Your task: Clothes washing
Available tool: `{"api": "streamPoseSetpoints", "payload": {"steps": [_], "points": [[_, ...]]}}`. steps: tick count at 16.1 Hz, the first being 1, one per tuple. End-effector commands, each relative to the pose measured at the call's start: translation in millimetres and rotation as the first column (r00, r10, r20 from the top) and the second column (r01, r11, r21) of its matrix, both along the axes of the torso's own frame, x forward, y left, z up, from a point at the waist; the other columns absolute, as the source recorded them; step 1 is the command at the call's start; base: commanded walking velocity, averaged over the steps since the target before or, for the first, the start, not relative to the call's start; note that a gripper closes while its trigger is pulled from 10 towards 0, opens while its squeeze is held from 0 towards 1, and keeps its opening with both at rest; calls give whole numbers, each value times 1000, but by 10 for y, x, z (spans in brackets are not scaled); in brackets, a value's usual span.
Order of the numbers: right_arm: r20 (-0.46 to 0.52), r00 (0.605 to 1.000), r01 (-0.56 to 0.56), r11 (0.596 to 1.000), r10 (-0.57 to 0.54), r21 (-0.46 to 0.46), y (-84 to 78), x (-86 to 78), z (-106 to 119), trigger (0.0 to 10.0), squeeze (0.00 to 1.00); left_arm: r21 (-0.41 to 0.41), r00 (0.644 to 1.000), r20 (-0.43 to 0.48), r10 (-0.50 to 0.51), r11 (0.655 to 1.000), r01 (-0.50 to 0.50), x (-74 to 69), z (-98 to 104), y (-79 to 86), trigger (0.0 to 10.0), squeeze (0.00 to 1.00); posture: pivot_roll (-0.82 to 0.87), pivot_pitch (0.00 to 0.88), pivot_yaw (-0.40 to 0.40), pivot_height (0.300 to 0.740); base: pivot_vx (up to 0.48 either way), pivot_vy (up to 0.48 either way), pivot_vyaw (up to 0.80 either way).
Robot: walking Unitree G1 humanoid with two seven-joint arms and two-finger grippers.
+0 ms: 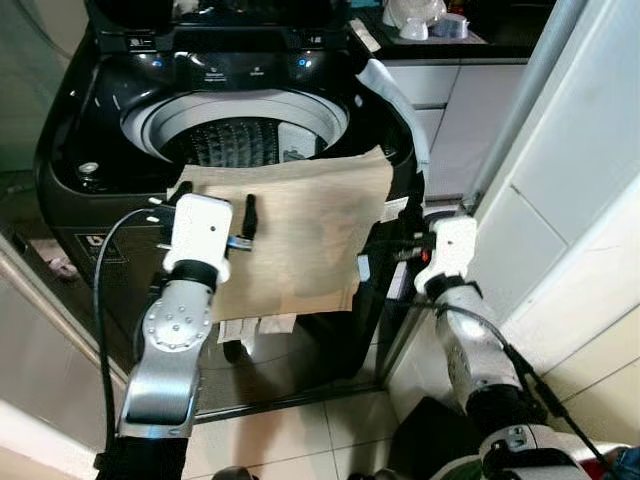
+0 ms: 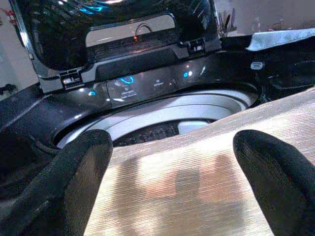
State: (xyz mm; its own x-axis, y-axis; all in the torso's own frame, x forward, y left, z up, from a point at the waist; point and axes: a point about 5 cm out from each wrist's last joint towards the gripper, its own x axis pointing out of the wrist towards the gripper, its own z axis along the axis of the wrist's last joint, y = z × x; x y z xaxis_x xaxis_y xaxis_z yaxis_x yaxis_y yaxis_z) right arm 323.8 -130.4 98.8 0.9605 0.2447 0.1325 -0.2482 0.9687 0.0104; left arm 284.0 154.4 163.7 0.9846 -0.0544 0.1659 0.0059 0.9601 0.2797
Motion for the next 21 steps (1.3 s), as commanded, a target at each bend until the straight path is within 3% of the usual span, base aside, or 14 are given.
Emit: {"api": "streamPoseSetpoints", "payload": {"steps": [1, 9, 12, 16, 21], "points": [[5, 1000, -19, 1000, 19, 2, 29, 32, 77, 10000, 0, 1, 1000, -3, 14, 1000, -14, 24, -5, 19, 10000, 0, 12, 0, -34, 740, 0, 442, 0], [11, 998, -55, 998, 55, -8, 118, 75, 126, 10000, 0, -3, 1000, 5, 17, 1000, -17, 43, -20, 9, 10000, 0, 13, 0, -38, 740, 0, 55, 0], [9, 998, -59, 998, 58, 2, 127, 80, 129, 10000, 0, -41, 1000, -24, 5, 999, -6, 50, -57, -9, 10000, 0, 9, 0, -36, 740, 0, 156, 0], [4, 998, -57, 998, 57, 1, 112, 90, 128, 10000, 0, -20, 1000, 4, 16, 1000, -16, 61, -32, -13, 10000, 0, 8, 0, -35, 740, 0, 458, 0], [-6, 999, -51, 999, 51, -1, 90, 85, 114, 10000, 0, 4, 1000, 6, 7, 1000, -7, 60, -27, -50, 10000, 0, -4, 0, -31, 740, 0, 0, 0]]}}
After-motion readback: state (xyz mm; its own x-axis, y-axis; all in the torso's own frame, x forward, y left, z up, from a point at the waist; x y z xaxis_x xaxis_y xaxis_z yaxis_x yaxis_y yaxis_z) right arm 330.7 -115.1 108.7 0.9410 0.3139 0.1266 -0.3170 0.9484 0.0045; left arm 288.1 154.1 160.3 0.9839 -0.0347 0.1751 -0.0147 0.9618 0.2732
